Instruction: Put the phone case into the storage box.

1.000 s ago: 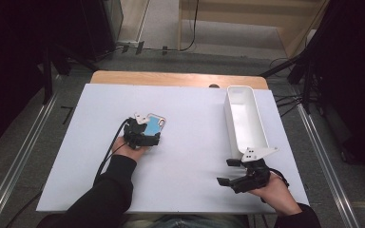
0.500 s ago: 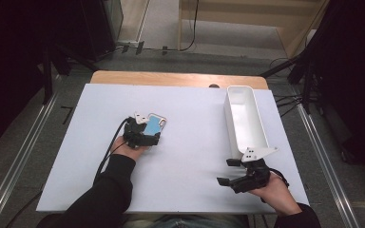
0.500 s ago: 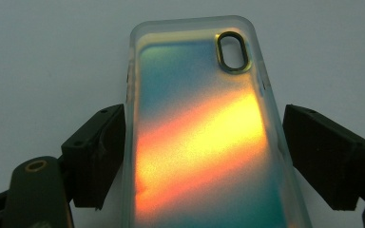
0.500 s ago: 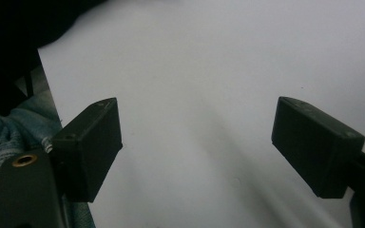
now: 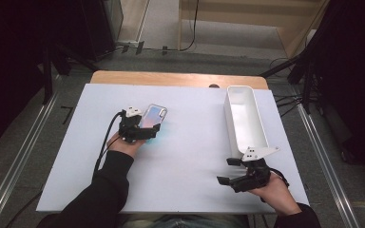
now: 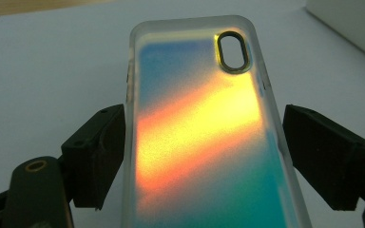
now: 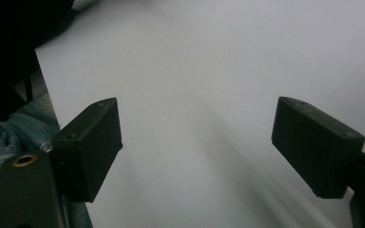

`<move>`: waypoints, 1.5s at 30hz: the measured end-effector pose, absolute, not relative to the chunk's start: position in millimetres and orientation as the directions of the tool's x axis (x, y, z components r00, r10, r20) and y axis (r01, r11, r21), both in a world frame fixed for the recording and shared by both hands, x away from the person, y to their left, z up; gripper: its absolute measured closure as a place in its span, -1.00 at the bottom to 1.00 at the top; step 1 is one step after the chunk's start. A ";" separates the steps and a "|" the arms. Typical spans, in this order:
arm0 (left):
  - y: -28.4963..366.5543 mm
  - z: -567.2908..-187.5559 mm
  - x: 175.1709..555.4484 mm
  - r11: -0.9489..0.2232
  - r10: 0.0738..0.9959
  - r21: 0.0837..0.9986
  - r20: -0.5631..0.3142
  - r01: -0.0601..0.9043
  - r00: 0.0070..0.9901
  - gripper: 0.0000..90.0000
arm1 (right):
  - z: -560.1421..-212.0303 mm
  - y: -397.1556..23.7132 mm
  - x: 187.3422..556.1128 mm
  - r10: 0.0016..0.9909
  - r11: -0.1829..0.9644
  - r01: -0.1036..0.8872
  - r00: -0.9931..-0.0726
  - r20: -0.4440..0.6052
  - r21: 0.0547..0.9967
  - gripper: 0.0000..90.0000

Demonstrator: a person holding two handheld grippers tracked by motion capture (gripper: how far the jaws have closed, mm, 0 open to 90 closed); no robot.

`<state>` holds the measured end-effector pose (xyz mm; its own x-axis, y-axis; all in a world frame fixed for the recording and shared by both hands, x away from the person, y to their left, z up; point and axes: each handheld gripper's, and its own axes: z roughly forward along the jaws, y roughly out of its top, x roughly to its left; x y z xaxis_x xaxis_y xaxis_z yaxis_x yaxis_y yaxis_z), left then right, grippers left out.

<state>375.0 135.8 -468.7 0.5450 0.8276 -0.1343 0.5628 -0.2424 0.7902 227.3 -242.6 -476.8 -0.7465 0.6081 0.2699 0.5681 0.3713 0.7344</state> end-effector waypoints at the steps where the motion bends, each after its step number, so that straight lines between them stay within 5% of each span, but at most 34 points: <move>1: 136.7 -465.7 374.1 -0.239 0.819 0.791 -0.148 0.563 0.555 -0.63 | -476.2 -242.5 227.2 0.608 0.365 0.566 -0.746 0.271 0.740 -0.65; 24: 132.2 -455.3 359.8 -0.121 0.730 0.750 -0.376 0.650 0.571 -0.63 | -468.9 -239.0 225.1 0.637 0.323 0.548 -0.729 0.251 0.772 -0.65; 45: 116.8 -457.4 337.6 -0.066 0.683 0.723 -0.470 0.688 0.560 -0.63 | -459.8 -232.8 227.8 0.651 0.238 0.604 -0.680 0.337 0.761 -0.65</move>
<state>337.6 116.8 -457.4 0.5595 0.6828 -0.4699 0.6876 -0.0659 0.7231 227.8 -232.8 -459.8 -0.6804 0.6509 0.3367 0.6041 0.2381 0.7605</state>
